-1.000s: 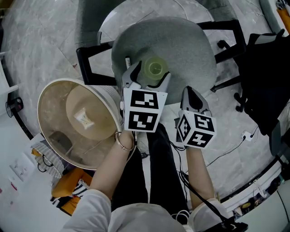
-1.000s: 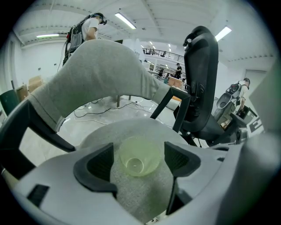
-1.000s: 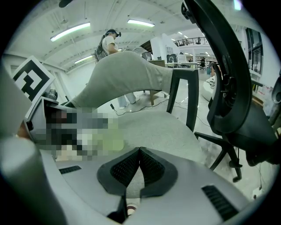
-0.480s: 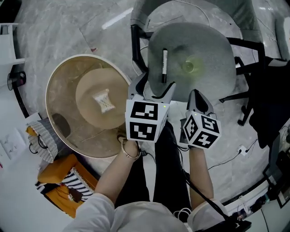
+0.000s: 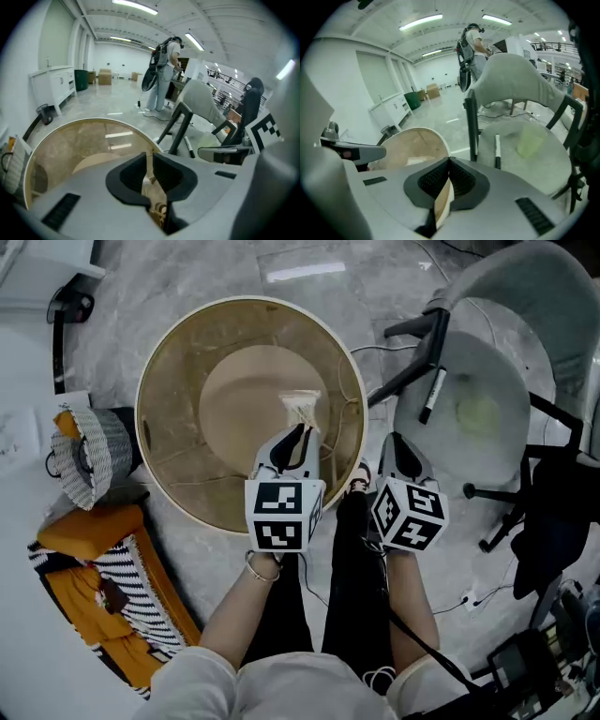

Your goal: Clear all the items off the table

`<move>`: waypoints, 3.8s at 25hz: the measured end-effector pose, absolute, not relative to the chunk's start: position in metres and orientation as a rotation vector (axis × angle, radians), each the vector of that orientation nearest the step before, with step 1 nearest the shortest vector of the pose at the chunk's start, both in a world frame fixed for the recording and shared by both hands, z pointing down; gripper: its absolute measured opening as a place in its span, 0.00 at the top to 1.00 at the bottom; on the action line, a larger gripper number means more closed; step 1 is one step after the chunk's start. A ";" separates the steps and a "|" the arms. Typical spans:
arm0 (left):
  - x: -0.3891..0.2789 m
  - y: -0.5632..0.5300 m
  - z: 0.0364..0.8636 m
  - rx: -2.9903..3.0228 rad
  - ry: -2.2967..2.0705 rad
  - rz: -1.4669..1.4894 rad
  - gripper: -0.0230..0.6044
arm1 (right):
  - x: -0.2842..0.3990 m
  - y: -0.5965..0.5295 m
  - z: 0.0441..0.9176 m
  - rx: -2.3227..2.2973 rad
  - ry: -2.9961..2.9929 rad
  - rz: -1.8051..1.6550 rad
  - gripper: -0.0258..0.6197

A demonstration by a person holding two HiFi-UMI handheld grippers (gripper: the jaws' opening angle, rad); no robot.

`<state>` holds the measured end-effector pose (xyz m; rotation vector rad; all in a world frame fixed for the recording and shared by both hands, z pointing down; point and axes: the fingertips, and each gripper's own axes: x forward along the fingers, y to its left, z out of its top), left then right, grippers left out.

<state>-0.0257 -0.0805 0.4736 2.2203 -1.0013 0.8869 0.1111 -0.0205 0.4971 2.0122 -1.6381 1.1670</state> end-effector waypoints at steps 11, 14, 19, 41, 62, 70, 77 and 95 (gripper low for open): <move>-0.221 -0.068 0.470 1.912 -1.259 0.710 0.95 | -0.067 -0.065 0.467 1.736 -1.880 1.068 0.92; -0.244 -0.061 0.466 1.889 -1.287 0.693 0.95 | -0.094 -0.066 0.464 1.705 -1.901 1.064 0.92; -0.256 -0.064 0.465 1.914 -1.283 0.670 0.95 | -0.111 -0.065 0.467 1.674 -1.892 1.031 0.92; -0.129 -0.064 0.500 2.036 -1.032 0.837 0.95 | 0.001 -0.027 0.494 1.869 -1.660 1.137 0.92; -0.061 -0.088 0.571 1.939 -1.039 1.003 0.51 | 0.063 -0.021 0.529 1.866 -1.583 1.222 0.92; -0.058 -0.097 0.604 1.856 -1.086 1.054 0.50 | 0.076 -0.027 0.541 1.814 -1.578 1.216 0.92; -0.055 -0.097 0.612 1.812 -1.083 1.082 0.50 | 0.079 -0.029 0.547 1.787 -1.577 1.235 0.92; -0.054 -0.097 0.609 1.801 -1.019 1.061 0.66 | 0.070 -0.029 0.545 1.783 -1.596 1.225 0.92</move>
